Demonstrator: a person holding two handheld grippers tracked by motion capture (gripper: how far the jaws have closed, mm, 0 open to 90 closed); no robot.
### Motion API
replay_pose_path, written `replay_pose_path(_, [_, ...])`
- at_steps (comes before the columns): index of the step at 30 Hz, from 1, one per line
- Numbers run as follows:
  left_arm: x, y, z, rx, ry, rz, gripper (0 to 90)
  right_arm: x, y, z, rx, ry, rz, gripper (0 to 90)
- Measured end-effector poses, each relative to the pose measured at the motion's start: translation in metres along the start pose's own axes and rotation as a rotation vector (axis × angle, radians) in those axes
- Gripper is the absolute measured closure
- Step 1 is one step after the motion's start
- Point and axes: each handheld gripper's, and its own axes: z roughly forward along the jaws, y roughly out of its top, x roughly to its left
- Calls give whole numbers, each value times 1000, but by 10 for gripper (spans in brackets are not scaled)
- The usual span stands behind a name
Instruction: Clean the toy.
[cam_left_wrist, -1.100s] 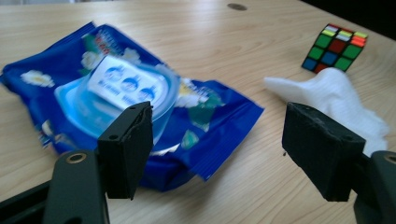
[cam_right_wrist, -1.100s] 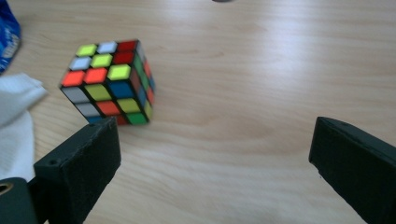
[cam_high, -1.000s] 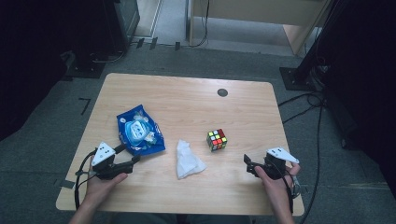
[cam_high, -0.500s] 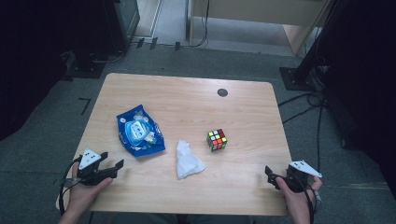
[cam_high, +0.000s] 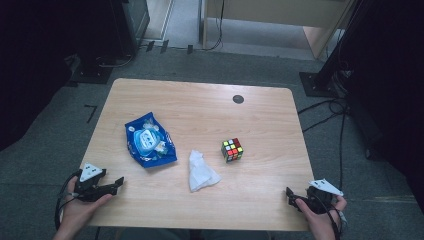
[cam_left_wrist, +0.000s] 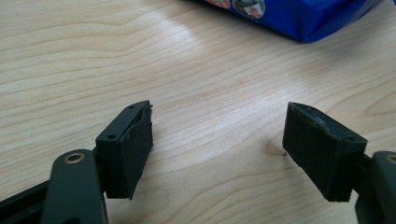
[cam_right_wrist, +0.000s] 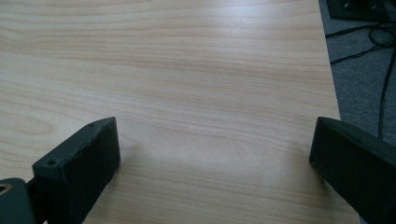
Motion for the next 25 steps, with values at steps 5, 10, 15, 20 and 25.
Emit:
replay_pose_path(5, [-6,-2,1,-5,21,30,241,2,0,1,9,14,-21,1])
replay_pose_path(10, [-7,-1,2,-3,24,31,234,2,0,1,8,15,-22,1])
replay_pose_path(15, [-7,0,3,-3,28,26,226,2,0,1,8,15,-22,1])
replay_pose_path(20, [-7,0,3,-4,27,24,223,2,0,1,8,17,-21,1])
replay_pose_path(25, [-7,0,4,0,30,24,177,2,0,1,8,16,-20,1])
